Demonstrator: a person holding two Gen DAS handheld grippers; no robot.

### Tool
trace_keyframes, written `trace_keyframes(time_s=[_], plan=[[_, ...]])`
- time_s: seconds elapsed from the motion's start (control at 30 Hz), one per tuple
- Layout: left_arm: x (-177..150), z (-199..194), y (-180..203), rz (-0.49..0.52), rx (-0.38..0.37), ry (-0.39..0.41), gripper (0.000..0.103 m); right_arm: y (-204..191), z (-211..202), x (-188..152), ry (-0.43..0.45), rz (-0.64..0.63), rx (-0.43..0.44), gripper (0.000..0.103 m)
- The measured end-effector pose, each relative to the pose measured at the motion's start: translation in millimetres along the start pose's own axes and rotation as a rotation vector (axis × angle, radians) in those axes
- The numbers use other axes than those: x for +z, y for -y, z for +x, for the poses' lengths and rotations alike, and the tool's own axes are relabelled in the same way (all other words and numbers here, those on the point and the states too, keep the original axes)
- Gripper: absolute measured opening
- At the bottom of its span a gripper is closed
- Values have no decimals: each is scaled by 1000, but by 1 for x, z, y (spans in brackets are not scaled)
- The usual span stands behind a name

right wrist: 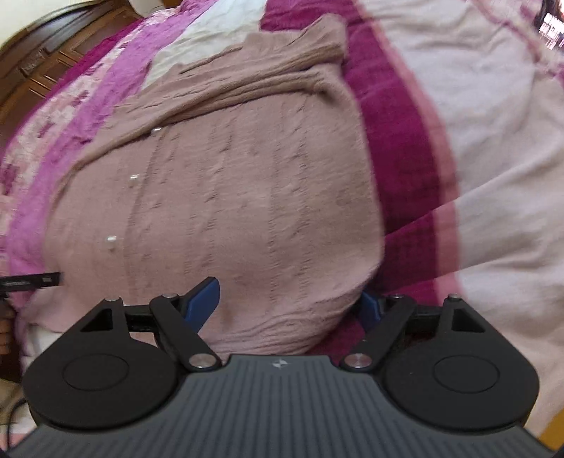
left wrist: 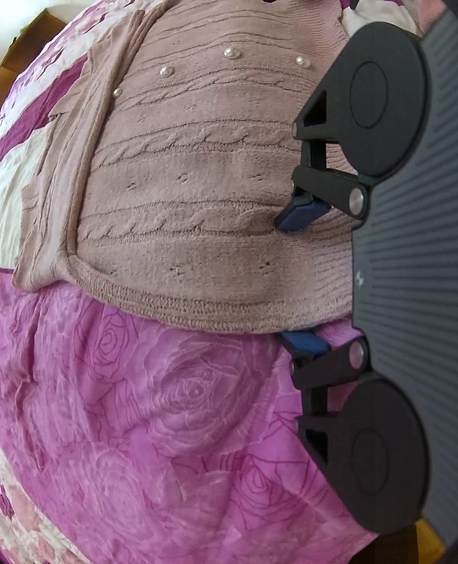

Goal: Fold small clothes

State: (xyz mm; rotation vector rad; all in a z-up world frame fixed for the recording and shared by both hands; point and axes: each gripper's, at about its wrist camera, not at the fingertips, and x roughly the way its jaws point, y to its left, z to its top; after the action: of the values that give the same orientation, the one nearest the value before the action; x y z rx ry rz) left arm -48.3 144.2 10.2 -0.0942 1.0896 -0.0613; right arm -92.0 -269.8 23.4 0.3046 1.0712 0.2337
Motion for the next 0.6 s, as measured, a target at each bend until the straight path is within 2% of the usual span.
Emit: trace_keyframes(time_s=[0.07, 0.27, 0.47, 0.5, 0.53, 0.57, 0.6], plan=[[-1, 0, 1, 17, -13, -2, 63, 0, 2, -2, -29, 22, 65, 83], [-2, 3, 4, 37, -69, -32, 63, -5, 7, -5, -25, -3, 66, 78], [0, 7, 3, 41, -112, -52, 61, 1, 9, -5, -9, 22, 80, 43], [0, 8, 2, 35, -119, -52, 59, 4, 7, -6, -3, 37, 101, 34], [0, 7, 1, 30, -127, -50, 49, 6, 7, -5, 2, 60, 129, 28], [0, 6, 1, 23, -142, -48, 33, 7, 6, -4, 16, 82, 155, 25], [1, 6, 0, 11, -172, -49, 23, 8, 4, -4, 32, 91, 173, 22]])
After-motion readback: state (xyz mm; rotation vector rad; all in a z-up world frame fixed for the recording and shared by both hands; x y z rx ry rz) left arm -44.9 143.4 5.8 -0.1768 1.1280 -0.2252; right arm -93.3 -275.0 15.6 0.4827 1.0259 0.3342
